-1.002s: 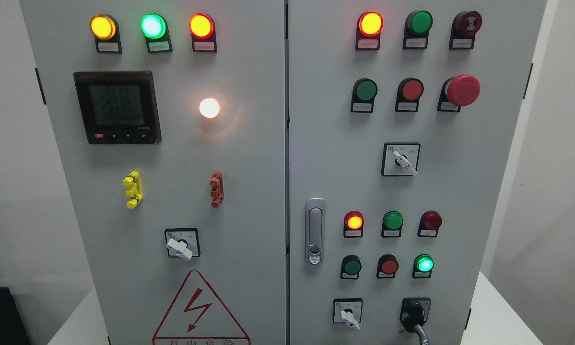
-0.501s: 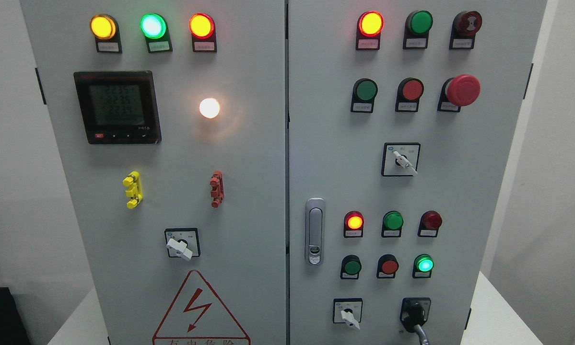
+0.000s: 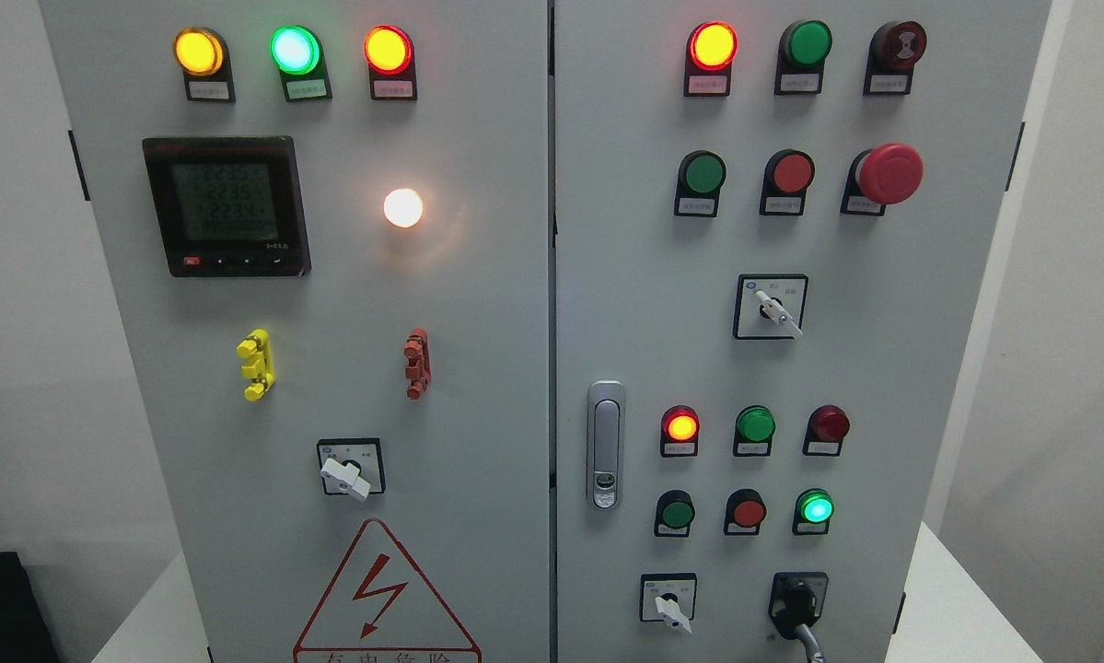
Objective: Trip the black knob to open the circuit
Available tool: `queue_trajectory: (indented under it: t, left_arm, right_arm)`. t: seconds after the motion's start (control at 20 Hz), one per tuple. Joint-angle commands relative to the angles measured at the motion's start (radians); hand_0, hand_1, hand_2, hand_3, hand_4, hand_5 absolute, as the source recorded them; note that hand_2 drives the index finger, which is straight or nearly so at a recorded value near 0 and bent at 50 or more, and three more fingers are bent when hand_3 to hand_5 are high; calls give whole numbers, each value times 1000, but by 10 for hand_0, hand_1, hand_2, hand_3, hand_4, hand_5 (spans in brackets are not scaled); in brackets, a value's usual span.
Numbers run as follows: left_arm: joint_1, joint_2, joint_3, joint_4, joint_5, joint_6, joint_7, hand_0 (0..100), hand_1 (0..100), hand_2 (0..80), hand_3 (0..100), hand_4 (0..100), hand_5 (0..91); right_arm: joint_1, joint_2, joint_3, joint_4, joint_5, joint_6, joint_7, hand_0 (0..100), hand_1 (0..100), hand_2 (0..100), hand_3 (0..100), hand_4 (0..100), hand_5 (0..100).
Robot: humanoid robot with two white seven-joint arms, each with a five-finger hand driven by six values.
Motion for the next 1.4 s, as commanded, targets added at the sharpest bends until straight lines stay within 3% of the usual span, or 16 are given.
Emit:
queue_trajectory:
  t: [0.0, 1.35]
  left_arm:
    - [0, 0, 0, 0, -23, -1, 0, 120, 389, 0, 0, 0, 0]
    - [0, 0, 0, 0, -23, 1, 0, 120, 389, 0, 0, 0, 0]
  right_arm:
    - [1, -2, -6, 0, -1, -8, 0, 0, 0, 0, 1000, 1000, 1000]
    - [2, -13, -23, 5, -2, -10, 0, 0, 0, 0, 1000, 1000, 1000]
